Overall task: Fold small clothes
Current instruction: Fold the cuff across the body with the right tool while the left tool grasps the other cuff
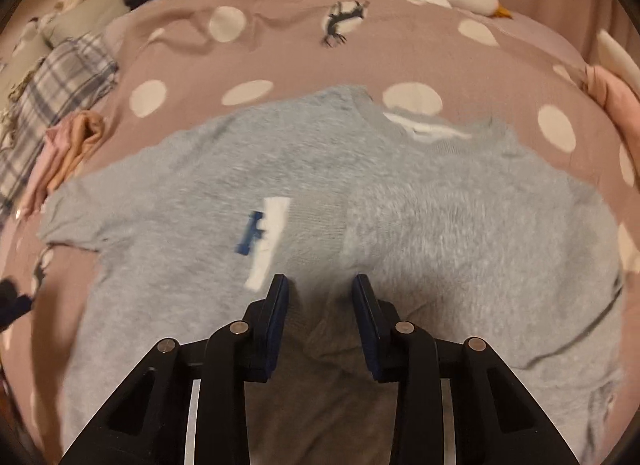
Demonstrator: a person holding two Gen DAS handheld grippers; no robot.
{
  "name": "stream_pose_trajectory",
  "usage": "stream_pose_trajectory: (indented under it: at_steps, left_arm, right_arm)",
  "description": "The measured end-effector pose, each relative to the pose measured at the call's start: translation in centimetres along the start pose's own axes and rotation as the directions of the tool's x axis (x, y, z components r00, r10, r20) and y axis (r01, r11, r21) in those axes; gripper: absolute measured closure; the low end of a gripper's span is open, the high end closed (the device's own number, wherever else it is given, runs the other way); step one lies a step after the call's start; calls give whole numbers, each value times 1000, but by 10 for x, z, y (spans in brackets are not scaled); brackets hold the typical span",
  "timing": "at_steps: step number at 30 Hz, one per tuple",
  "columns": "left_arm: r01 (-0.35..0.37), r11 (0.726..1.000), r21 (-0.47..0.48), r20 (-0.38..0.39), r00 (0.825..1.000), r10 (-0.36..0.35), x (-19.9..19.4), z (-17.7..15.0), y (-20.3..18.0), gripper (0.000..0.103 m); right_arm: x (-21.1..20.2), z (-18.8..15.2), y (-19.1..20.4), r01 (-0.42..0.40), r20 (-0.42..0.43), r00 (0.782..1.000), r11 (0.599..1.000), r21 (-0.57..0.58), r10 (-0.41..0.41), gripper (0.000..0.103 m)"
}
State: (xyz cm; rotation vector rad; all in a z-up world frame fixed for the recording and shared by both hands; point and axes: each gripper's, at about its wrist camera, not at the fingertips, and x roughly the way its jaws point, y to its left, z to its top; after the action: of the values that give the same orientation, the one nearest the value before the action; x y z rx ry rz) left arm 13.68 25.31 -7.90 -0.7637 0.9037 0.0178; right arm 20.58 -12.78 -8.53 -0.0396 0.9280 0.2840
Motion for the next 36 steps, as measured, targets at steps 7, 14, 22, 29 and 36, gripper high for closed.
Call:
stream_pose_trajectory:
  at_steps: [7, 14, 22, 29, 36]
  left_arm:
    - [92, 972, -218, 8, 996, -93, 1, 48, 62, 0]
    - [157, 935, -317, 19, 987, -159, 23, 75, 77, 0]
    - [89, 937, -339, 119, 992, -51, 33, 94, 71, 15]
    - [-48, 932, -360, 103, 991, 90, 35, 94, 77, 89]
    - [-118, 992, -54, 209, 970, 127, 1, 90, -19, 94]
  right_arm:
    - [-51, -6, 4, -101, 126, 987, 994, 29, 97, 65]
    - [-58, -25, -17, -140, 127, 984, 987, 83, 129, 65]
    - [-67, -34, -27, -130, 153, 982, 984, 120, 111, 65]
    - [-63, -42, -36, -102, 135, 987, 986, 135, 84, 65]
    - [-81, -49, -59, -101, 158, 985, 979, 175, 73, 65]
